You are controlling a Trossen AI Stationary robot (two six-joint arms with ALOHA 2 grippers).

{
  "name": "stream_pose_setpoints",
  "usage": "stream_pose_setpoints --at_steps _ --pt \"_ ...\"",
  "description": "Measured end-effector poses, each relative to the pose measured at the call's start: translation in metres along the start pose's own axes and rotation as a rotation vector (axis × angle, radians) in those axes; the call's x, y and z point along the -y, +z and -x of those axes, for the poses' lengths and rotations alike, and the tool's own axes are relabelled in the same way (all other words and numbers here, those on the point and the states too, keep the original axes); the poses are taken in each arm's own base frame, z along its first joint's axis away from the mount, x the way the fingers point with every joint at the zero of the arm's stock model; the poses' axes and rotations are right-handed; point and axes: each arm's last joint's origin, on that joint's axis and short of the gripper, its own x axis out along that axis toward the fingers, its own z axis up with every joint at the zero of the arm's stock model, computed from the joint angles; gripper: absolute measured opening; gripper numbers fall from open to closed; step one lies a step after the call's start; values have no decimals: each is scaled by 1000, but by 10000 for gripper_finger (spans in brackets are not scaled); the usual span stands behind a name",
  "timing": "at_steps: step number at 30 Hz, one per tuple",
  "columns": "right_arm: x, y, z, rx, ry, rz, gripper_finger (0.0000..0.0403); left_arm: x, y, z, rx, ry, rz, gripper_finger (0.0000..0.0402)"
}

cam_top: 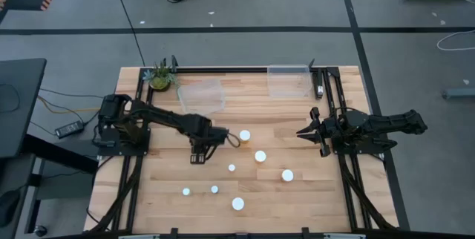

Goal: Pick and place medicine bottles into bin by pill shape (circle, oval)
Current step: Put the small yellow pill bottle into the left transparent bin

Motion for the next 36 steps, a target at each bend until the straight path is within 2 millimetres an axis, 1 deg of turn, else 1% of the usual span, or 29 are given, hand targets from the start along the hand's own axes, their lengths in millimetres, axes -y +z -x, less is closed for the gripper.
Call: stream_pose_setpoints --at_steps 4,9,14,18,23,28,31,36 --pt "0 0 0 0 0 0 57 -25 8 16 22 4 -2 117" --pt "0 0 0 0 0 0 57 -56 15 36 65 13 3 123" --pt "0 0 0 0 0 0 57 -86 18 53 109 30 21 121" --pt "0 0 0 0 0 0 57 -110 14 61 117 41 49 120" --pt "0 0 0 0 0 0 57 -137 4 61 109 50 103 127" --pt "0 0 0 0 0 0 57 -161 -5 56 99 64 153 125" --pt "0 0 0 0 0 0 57 -171 -9 50 97 68 170 123" --pt "0 0 0 0 0 0 57 -180 -20 38 60 71 183 129"
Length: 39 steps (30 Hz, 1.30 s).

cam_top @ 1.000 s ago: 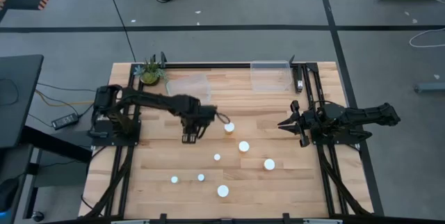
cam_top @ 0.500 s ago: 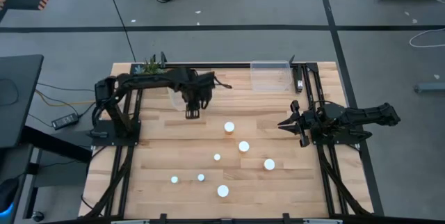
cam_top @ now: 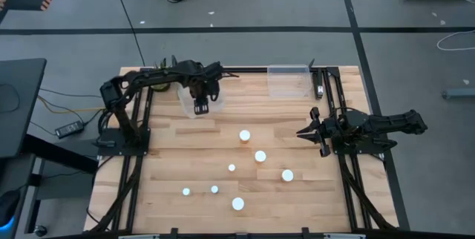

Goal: Pick and place medicine bottles into bin by pill shape (circle, oval)
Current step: Put the small yellow pill bottle into the left transparent bin

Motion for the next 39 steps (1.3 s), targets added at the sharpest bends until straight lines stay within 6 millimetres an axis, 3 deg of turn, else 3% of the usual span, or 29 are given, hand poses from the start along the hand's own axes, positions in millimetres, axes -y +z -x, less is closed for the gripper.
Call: stream_pose_setpoints --at_steps 22,30,39 --pt "0 0 0 0 1 0 57 -33 -46 -45 -138 33 136 128" --pt "0 0 0 0 0 0 57 -33 -50 -52 -134 35 145 154" --pt "0 0 0 0 1 0 57 -33 -48 -48 -149 73 138 215"
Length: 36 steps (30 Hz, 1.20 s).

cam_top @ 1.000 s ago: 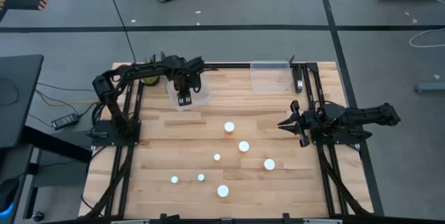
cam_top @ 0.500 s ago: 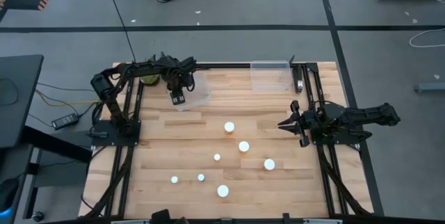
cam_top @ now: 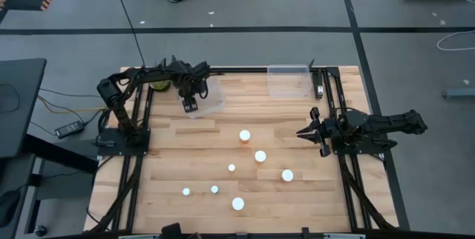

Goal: Pick and place medicine bottles into bin by pill shape (circle, oval)
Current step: Put the small yellow pill bottle into the left transparent bin

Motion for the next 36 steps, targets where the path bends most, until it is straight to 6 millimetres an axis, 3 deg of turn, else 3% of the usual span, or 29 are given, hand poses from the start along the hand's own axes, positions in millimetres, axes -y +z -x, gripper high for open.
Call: stream_pose_setpoints --at_steps 8,14,18,23,28,36 --pt "0 0 0 0 0 0 57 -4 9 24 10 19 -6 238" --pt "0 0 0 0 0 0 57 1 21 60 33 25 -13 243" --pt "0 0 0 0 0 0 57 16 27 83 44 -2 -12 243" --pt "0 0 0 0 0 0 57 56 34 95 83 -178 -34 244" --pt "0 0 0 0 0 0 57 108 34 102 82 -205 -84 244" --pt "0 0 0 0 0 0 57 200 6 88 -32 -217 -150 236"
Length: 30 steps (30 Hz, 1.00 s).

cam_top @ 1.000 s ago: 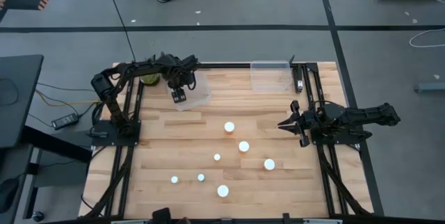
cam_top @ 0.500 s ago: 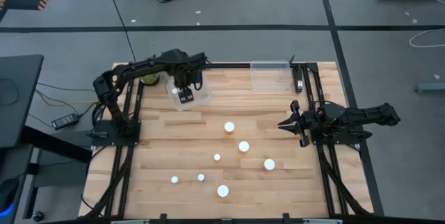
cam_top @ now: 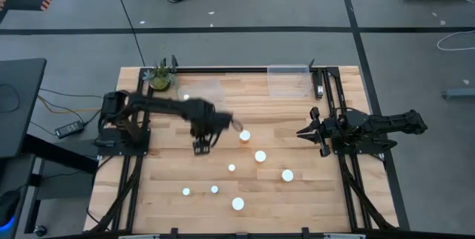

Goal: Pick and place medicine bottles into bin by pill shape (circle, oval)
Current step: Put the small yellow pill bottle into the left transparent bin

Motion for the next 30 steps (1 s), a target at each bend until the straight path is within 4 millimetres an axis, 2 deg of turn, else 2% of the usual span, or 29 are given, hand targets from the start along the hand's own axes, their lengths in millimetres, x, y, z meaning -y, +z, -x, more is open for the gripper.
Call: stream_pose_setpoints --at_steps 8,15,24,27,30 --pt "0 0 0 0 0 0 57 75 -35 -15 -105 40 55 213" --pt "0 0 0 0 0 0 57 130 -68 -22 -102 76 80 189" --pt "0 0 0 0 0 0 57 178 -112 -30 -77 95 98 183" --pt "0 0 0 0 0 0 57 193 -120 -32 1 60 57 181" --pt "0 0 0 0 0 0 57 200 -123 -35 67 70 124 185"
